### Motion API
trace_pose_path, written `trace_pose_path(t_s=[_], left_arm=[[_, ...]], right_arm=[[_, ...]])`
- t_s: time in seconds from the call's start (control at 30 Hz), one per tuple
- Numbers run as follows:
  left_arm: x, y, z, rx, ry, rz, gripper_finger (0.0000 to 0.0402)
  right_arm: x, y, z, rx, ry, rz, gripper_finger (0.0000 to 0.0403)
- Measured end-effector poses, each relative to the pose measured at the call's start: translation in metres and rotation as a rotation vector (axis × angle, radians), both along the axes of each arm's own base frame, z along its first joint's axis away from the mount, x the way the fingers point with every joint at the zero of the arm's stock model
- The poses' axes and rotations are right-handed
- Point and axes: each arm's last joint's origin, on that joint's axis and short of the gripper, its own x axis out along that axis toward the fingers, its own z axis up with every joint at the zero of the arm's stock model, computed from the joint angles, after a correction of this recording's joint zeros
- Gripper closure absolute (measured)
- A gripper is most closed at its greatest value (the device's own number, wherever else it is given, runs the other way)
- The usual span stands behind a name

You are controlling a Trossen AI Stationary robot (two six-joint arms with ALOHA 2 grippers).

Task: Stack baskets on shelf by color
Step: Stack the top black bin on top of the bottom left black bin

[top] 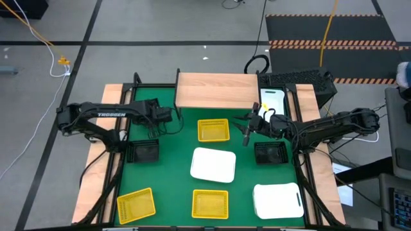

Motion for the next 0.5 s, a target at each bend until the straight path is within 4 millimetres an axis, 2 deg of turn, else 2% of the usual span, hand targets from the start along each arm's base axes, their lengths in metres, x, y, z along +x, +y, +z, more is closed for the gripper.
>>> trace_pose_path(t_s=[0.1,0.23,0.37,0.5], left_arm=[[0.007,-0.017,0.022,0.008,-0.031,-0.026,0.0393],[0.015,-0.047,0.046,-0.075,-0.083,-0.060,0.0392],[0.013,-0.083,0.059,-0.127,-0.096,-0.112,0.0390],[0.001,-0.114,0.063,-0.171,-0.067,-0.083,0.0394]], right_arm=[[0.000,0.000,0.000,0.018,-0.006,0.000,0.0302],[0.000,0.000,0.000,0.026,-0.008,0.002,0.0302],[0.000,0.001,0.000,0.026,-0.008,0.002,0.0302],[0.000,0.001,0.000,0.017,-0.006,0.002,0.0302]])
